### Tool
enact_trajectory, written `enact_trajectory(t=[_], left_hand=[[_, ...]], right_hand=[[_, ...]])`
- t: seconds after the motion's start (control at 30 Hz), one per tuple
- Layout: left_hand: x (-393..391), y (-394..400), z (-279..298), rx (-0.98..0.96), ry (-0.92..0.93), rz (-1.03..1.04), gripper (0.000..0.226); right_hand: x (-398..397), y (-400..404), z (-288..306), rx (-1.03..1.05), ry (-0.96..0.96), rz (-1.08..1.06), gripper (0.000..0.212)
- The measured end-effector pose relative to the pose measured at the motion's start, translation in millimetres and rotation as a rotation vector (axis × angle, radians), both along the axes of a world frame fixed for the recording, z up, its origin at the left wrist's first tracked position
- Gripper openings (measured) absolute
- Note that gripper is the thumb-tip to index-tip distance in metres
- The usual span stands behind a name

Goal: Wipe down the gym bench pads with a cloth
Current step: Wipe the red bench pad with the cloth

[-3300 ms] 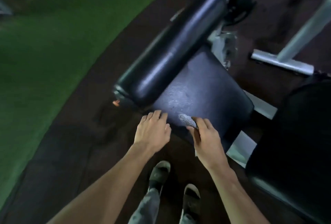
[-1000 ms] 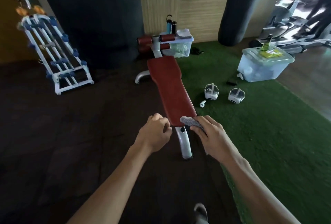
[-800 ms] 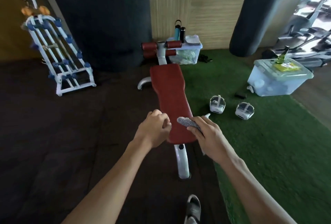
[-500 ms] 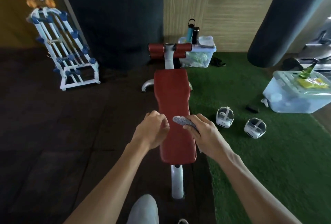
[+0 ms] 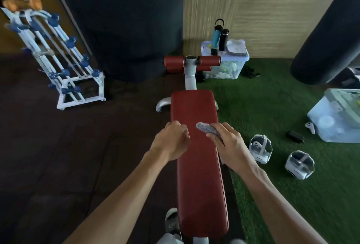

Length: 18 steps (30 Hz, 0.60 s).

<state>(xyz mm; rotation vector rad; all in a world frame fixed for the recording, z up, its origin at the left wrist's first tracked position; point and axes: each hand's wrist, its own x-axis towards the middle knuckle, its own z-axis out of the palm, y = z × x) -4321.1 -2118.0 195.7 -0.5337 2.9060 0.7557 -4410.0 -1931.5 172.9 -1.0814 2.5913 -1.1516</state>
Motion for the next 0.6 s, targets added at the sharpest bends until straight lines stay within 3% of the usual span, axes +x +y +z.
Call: enact_trajectory(t=[0.2,0.33,0.43,0.6], left_hand=[[-100,-60,-14,-0.023,-0.043,-0.013,0.022],[-172,-93,-34,-0.007,-0.036,-0.006,0.023],[-235,-111,-62,0.014,-0.055,0.019,0.032],[-334,-144,-127,0.061,0.001,0.122,0.019]], right_hand=[[-102,-54,-10,0.035,-0.016,-0.003,0.04],[-179,-86,-30,0.06,-0.018,0.033,0.048],[-245,-114,-58,0.057,-0.022,0.064,0.051],[-357,-168,-133,0.103,0.001,0.157,0.053]])
